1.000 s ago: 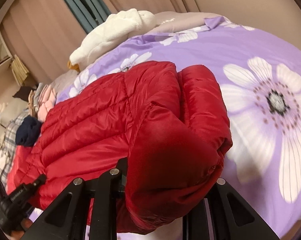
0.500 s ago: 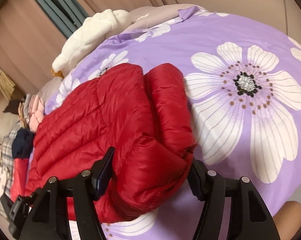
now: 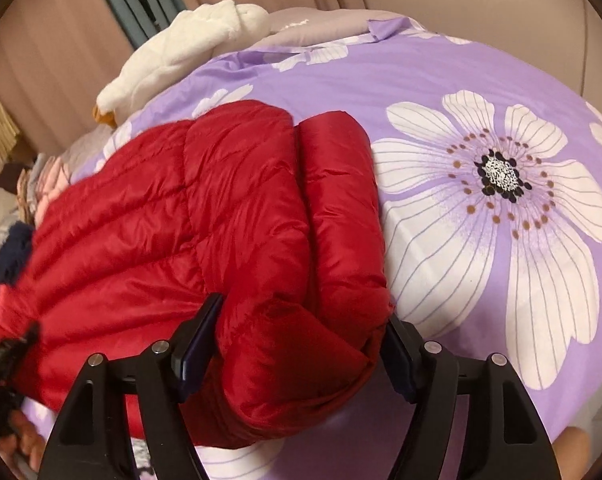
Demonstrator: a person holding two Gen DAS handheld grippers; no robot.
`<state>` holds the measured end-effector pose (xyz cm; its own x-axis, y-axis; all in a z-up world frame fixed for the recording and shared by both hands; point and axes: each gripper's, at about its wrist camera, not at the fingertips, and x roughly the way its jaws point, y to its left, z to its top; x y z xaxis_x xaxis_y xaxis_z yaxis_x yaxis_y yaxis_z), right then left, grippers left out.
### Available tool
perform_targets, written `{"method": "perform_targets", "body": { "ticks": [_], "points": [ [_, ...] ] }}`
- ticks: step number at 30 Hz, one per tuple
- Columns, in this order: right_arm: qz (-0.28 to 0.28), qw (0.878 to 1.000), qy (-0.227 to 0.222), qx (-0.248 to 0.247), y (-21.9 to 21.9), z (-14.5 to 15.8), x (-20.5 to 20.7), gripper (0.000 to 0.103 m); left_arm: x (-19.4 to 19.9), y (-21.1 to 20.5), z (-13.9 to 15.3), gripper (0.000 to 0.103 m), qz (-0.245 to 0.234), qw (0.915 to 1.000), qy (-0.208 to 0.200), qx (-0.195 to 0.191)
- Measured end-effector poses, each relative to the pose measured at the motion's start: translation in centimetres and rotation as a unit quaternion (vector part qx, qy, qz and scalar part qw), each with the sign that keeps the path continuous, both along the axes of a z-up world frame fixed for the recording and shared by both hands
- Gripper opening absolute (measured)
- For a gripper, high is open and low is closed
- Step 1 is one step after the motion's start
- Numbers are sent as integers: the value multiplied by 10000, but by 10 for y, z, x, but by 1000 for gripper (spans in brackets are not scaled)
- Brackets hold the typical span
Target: Fold large clothes
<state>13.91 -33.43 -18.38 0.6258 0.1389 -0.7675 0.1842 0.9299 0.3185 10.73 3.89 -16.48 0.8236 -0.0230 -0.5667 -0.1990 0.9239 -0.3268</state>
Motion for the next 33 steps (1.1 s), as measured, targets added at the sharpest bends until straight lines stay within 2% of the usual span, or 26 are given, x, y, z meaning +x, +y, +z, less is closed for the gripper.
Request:
{"method": "perform_targets", "body": {
  "ticks": [2,3,6,10,11,15,17,20,23,27,31,33],
  "points": [
    [-73,9999,3,106,-4,-2,0,72,-9,-19,22,22,-210,9978,-396,494],
    [-97,9999,-14,137,-5,-2,-1,72,-11,-23,29,22,-285,9969,-504,540],
    [2,10000,-51,-38,-1,-2,-2,72,-13,-25,50,22,-482,9957,-738,268],
    [106,9997,-44,-218,3,-1,-2,72,-12,-18,66,22,-546,9946,-790,-394],
    [107,9997,-42,-214,2,-2,-2,72,-11,-21,70,22,-557,9943,-827,-371],
    [161,9993,19,-346,6,-3,1,73,-16,-56,82,22,-754,9918,-1017,176],
    [211,9982,72,-557,12,-3,3,73,-21,-67,89,22,-952,9889,-1121,213],
    [178,9980,72,-610,14,-4,2,75,-25,-79,98,23,-1164,9852,-1244,164],
    [194,9983,19,-543,13,-4,0,75,-26,-90,102,23,-1121,9852,-1228,407],
    [308,9987,-21,-396,7,-5,-2,75,-24,-85,101,23,-1144,9874,-1093,81],
    [275,9994,11,-211,3,-1,-4,75,-30,-103,104,24,-1266,9831,-1219,518],
    [145,9999,17,90,-8,5,-9,75,-31,-107,106,25,-1346,9822,-1218,486]
  ]
}}
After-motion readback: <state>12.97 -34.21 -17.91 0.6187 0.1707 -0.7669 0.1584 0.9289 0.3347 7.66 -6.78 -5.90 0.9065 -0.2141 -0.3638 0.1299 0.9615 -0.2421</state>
